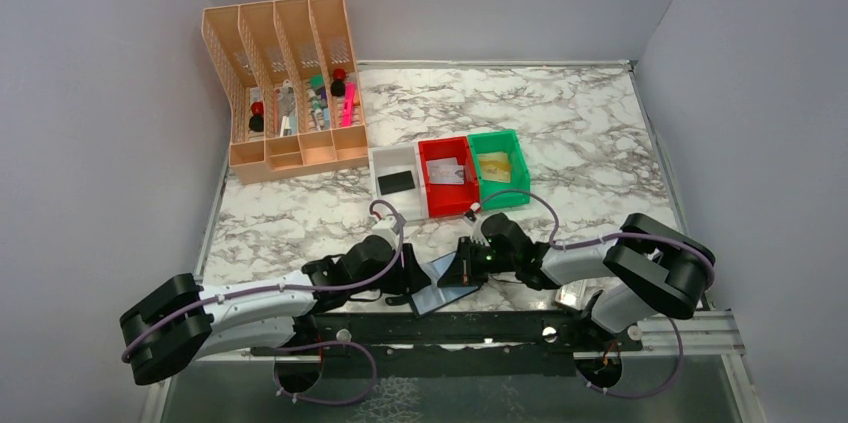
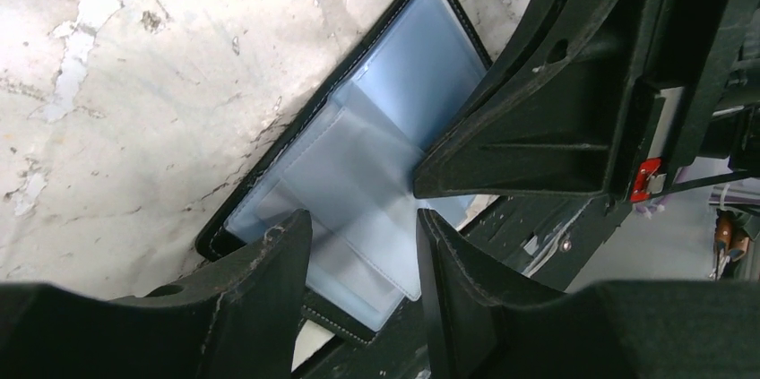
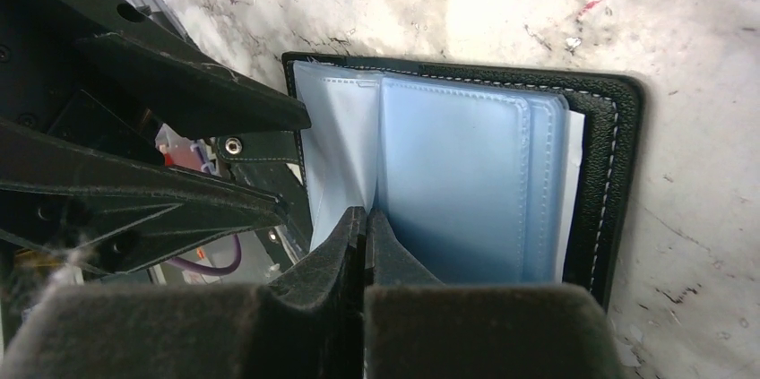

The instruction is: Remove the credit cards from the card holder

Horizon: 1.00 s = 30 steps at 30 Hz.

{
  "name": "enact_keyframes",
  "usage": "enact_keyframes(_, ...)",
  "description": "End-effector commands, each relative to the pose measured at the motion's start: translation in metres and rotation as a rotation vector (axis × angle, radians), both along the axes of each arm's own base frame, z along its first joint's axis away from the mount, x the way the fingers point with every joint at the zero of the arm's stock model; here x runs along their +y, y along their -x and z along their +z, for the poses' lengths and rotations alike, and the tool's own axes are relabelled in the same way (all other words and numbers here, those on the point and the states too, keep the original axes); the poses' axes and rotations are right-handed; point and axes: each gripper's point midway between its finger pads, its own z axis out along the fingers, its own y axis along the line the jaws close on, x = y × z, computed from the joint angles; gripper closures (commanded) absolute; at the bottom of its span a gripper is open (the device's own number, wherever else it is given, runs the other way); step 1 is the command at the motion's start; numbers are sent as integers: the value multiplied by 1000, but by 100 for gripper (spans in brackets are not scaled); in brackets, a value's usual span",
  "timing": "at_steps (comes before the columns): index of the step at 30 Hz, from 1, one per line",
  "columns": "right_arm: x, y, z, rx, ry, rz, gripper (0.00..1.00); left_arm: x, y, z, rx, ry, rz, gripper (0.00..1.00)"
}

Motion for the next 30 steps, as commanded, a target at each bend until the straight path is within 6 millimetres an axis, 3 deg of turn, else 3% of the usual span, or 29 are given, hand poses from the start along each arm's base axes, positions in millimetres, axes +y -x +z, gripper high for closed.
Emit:
enact_keyframes(1, 1, 1, 0, 8, -22, -1, 96, -9, -12, 6, -57, 35, 19, 50)
enact_keyframes(10, 0, 3, -3, 15, -20, 8, 91, -17, -12, -2, -43, 36, 3, 49)
enact_keyframes(13, 1, 4, -2, 13, -21, 18, 85, -21, -10, -1, -42, 55, -14, 49)
enact_keyframes(16, 4, 4, 4, -9, -36, 50, 73, -27, -10, 3, -45, 72, -33, 49)
enact_keyframes(19, 4, 0, 11, -62, -17, 73, 68, -29, -11, 3, -46, 68, -36, 49)
enact_keyframes(24, -13, -15, 12, -172, 125, 51, 60, -27, -10, -4, -31, 47, -29, 50)
enact_keyframes(30, -16, -18, 22, -295, 169, 99, 59, -29, -12, -5, -30, 40, -25, 50)
